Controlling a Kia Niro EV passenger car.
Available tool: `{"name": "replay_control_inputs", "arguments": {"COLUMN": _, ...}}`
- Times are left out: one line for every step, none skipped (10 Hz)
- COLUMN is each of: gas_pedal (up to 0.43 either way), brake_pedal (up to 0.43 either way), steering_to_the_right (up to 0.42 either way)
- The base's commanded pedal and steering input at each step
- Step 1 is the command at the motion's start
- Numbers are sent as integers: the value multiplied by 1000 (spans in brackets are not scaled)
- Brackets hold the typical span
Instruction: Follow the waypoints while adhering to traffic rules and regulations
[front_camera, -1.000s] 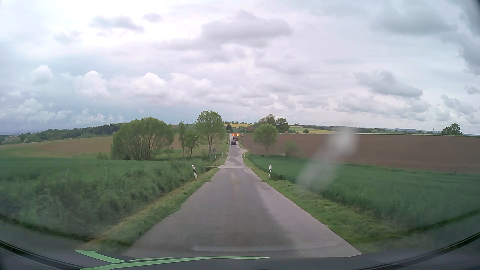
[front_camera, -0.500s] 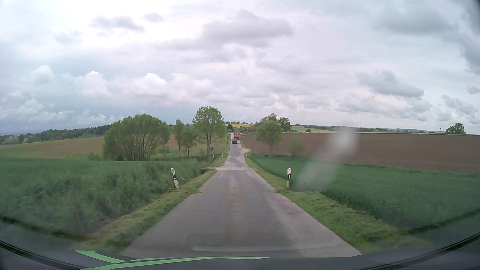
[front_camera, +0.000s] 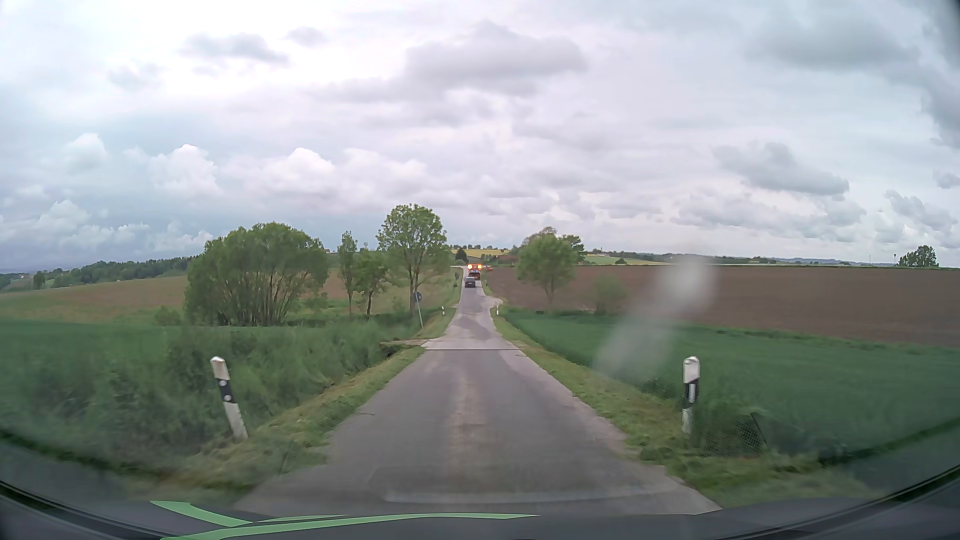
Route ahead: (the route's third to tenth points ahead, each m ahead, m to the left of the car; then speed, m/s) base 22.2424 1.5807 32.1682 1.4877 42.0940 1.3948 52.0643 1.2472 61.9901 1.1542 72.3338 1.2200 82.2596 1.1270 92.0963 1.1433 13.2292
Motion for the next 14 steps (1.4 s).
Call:
{"name": "replay_control_inputs", "arguments": {"gas_pedal": 0, "brake_pedal": 37, "steering_to_the_right": -2}}
{"name": "replay_control_inputs", "arguments": {"gas_pedal": 0, "brake_pedal": 49, "steering_to_the_right": -2}}
{"name": "replay_control_inputs", "arguments": {"gas_pedal": 0, "brake_pedal": 61, "steering_to_the_right": -2}}
{"name": "replay_control_inputs", "arguments": {"gas_pedal": 0, "brake_pedal": 61, "steering_to_the_right": -2}}
{"name": "replay_control_inputs", "arguments": {"gas_pedal": 0, "brake_pedal": 67, "steering_to_the_right": -2}}
{"name": "replay_control_inputs", "arguments": {"gas_pedal": 0, "brake_pedal": 67, "steering_to_the_right": -2}}
{"name": "replay_control_inputs", "arguments": {"gas_pedal": 0, "brake_pedal": 73, "steering_to_the_right": -2}}
{"name": "replay_control_inputs", "arguments": {"gas_pedal": 0, "brake_pedal": 73, "steering_to_the_right": -2}}
{"name": "replay_control_inputs", "arguments": {"gas_pedal": 0, "brake_pedal": 79, "steering_to_the_right": -2}}
{"name": "replay_control_inputs", "arguments": {"gas_pedal": 0, "brake_pedal": 85, "steering_to_the_right": -2}}
{"name": "replay_control_inputs", "arguments": {"gas_pedal": 0, "brake_pedal": 85, "steering_to_the_right": -2}}
{"name": "replay_control_inputs", "arguments": {"gas_pedal": 0, "brake_pedal": 85, "steering_to_the_right": -2}}
{"name": "replay_control_inputs", "arguments": {"gas_pedal": 0, "brake_pedal": 91, "steering_to_the_right": -1}}
{"name": "replay_control_inputs", "arguments": {"gas_pedal": 0, "brake_pedal": 91, "steering_to_the_right": -2}}
